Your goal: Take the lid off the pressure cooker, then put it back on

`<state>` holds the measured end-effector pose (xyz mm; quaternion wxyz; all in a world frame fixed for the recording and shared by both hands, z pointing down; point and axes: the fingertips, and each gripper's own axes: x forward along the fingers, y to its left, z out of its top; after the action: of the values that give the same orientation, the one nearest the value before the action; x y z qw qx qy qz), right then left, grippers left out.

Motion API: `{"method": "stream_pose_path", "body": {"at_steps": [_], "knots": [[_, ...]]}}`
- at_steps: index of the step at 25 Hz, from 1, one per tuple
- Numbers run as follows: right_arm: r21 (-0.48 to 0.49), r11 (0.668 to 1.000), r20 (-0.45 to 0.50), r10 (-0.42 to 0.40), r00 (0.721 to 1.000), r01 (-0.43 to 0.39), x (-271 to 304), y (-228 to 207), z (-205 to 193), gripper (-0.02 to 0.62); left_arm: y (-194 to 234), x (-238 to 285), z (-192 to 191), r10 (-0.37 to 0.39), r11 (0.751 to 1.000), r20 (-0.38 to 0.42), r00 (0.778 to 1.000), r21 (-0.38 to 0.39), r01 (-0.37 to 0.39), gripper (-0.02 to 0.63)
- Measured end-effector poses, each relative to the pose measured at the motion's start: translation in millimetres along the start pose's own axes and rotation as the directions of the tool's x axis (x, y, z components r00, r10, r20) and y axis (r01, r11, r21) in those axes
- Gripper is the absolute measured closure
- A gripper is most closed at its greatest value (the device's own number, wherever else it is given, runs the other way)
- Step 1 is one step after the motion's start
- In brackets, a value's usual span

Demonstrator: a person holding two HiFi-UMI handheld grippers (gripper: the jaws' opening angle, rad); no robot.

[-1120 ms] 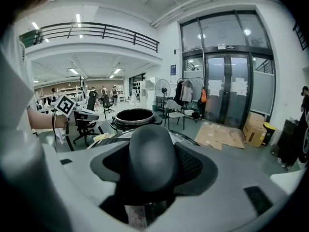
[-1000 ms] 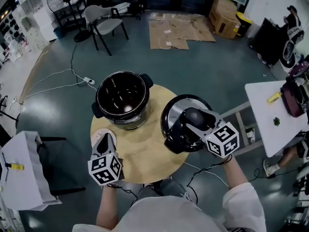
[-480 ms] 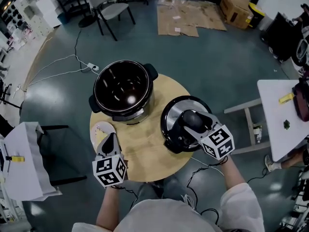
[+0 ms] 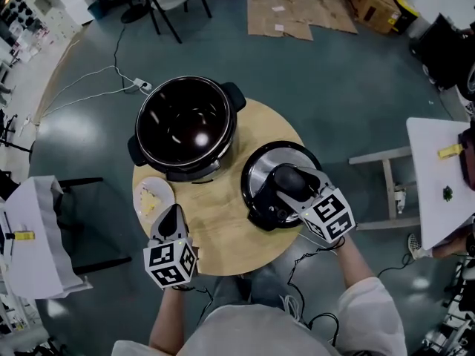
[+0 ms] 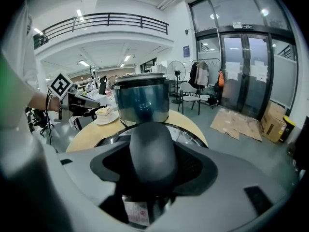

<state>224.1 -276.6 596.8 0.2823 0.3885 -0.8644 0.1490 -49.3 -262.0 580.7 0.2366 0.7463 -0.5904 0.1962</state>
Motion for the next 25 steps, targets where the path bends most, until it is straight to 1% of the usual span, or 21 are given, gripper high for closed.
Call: {"method": "stream_pose_path", "body": {"at_steps": [4, 8, 18, 25], "knots": [[-0.02, 0.999, -0.025, 0.031, 0.999, -0.032, 11.6, 6.4, -6.1, 0.313, -0.6, 3.3, -7.0, -0.003, 1.0, -0.021, 1.0, -0.003, 0.003, 0.612], [-0.024, 0.999, -0.041, 0.048, 0.998, -0.049, 21.4, 11.0, -13.1, 0.313, 3.6, 4.9, -10.1, 0.011, 1.0, -0.028, 1.0, -0.016, -0.011, 0.611], [-0.044, 0.997, -0.063, 0.061, 0.996, -0.064, 33.8, 14.3, -23.1, 0.313, 9.2, 5.3, -24.4, 0.033, 0.999, -0.048, 0.998, -0.038, -0.034, 0.611], [-0.066, 0.996, -0.077, 0.057, 0.995, -0.062, 37.3, 16.0, -26.9, 0.313, 13.5, 3.1, -25.7, 0.051, 0.997, -0.042, 0.998, -0.048, -0.053, 0.611]]}}
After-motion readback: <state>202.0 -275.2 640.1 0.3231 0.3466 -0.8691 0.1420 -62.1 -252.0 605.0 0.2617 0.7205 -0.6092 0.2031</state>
